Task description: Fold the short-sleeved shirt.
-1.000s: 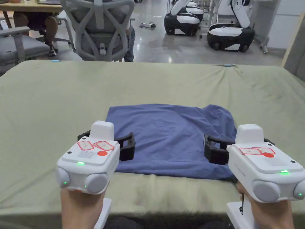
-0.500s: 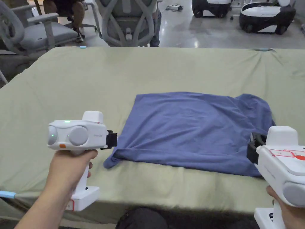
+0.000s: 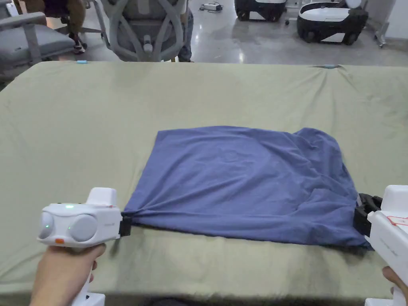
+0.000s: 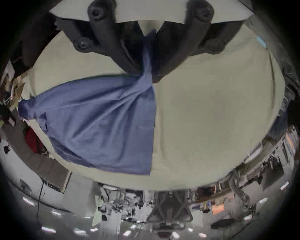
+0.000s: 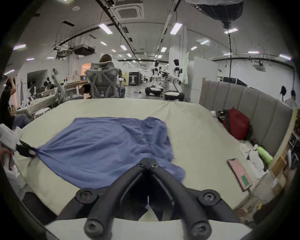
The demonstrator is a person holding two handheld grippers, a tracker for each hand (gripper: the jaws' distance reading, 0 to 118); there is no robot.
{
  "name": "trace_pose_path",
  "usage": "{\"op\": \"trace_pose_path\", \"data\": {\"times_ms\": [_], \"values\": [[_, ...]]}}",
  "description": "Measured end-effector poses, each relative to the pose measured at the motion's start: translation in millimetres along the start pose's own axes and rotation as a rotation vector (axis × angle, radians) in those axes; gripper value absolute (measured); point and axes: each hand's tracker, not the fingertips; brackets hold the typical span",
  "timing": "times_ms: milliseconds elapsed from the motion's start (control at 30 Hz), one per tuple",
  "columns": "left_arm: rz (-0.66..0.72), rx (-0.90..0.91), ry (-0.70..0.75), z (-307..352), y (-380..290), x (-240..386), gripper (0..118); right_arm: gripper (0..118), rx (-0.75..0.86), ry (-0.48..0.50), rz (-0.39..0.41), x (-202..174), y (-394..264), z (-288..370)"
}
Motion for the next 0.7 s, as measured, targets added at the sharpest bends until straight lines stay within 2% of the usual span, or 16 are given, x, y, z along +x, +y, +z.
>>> {"op": "trace_pose_path", "data": {"times_ms": [100,167,233,267,300,333,367,400,467,500,533,567,633,700], "values": [[-0.021,0.032,-0.026,20,4,3,2,0,-0.049,-0.066,-0.032,30,-3,0],[-0.028,0.041,-0.028,22,6,5,2,0,-0.092,-0.051,-0.058,45,-13,-8],[-0.025,0.053,-0.027,23,7,7,2,1,-0.133,0.012,-0.079,48,-23,-18],[-0.020,0.054,-0.029,22,7,7,2,12,-0.143,0.041,-0.105,49,-29,-23],[-0.018,0.051,-0.028,20,8,6,2,59,-0.159,0.061,-0.125,48,-35,-31],[-0.019,0.049,-0.026,20,8,7,2,99,-0.189,0.052,-0.121,47,-39,-39],[-0.021,0.047,-0.023,20,8,7,2,118,-0.201,0.039,-0.108,43,-44,-46],[-0.025,0.044,-0.021,20,8,7,2,107,-0.126,0.053,-0.089,39,-47,-47],[-0.031,0.036,-0.019,19,7,5,2,76,-0.185,0.073,-0.105,38,-49,-57],[-0.037,0.027,-0.019,19,7,5,1,35,-0.187,0.083,-0.118,41,-50,-56],[-0.048,0.017,-0.017,19,8,5,1,4,-0.181,0.078,-0.127,42,-50,-56],[-0.066,0.010,-0.012,19,8,6,1,5,-0.160,0.050,-0.149,43,-49,-53],[-0.094,0.006,-0.004,22,13,7,1,5,-0.126,0.107,-0.220,55,-42,-45],[-0.105,0.009,-0.005,29,22,6,1,5,-0.076,0.068,-0.204,58,-31,-36]]}}
